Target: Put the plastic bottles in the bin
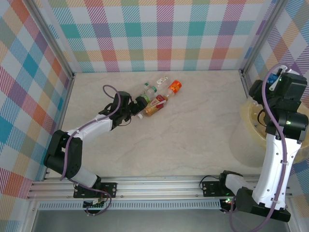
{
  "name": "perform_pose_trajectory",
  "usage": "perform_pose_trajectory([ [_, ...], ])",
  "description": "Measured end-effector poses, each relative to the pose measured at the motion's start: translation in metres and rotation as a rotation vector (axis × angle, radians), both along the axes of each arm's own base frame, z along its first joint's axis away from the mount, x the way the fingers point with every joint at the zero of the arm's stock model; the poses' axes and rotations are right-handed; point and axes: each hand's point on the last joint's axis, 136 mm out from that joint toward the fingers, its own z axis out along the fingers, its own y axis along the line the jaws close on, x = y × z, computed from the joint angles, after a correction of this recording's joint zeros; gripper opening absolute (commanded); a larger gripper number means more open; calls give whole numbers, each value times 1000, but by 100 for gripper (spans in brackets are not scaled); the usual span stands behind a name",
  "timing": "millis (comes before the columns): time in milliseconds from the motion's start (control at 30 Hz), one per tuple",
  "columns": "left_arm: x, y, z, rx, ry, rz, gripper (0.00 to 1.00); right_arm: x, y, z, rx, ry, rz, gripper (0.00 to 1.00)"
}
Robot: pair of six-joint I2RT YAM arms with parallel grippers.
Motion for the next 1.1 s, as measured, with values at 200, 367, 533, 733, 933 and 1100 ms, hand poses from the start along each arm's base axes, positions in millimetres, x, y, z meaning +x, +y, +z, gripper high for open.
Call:
perform_pose_trajectory([
  [200,1,-1,4,1,5,-1,100,-32,-52,-23,-90,167,-272,41],
  [367,3,-4,4,-5,13,-11,100,-63,-91,-54,-135,298,-480,60],
  [533,2,-5,5,-2,27,-20,100,-89,-109,-84,-147,422,-605,98],
  [733,6,-8,12,-8,21,-26,100,-101,-117,-80,-186,437,-676,100],
  [933,6,-8,6,-2,33,-26,100,-99,-114,-73,-175,385,-673,100],
  [1100,7,-9,-3,6,52,-25,100,-83,-100,-69,-108,304,-572,100],
])
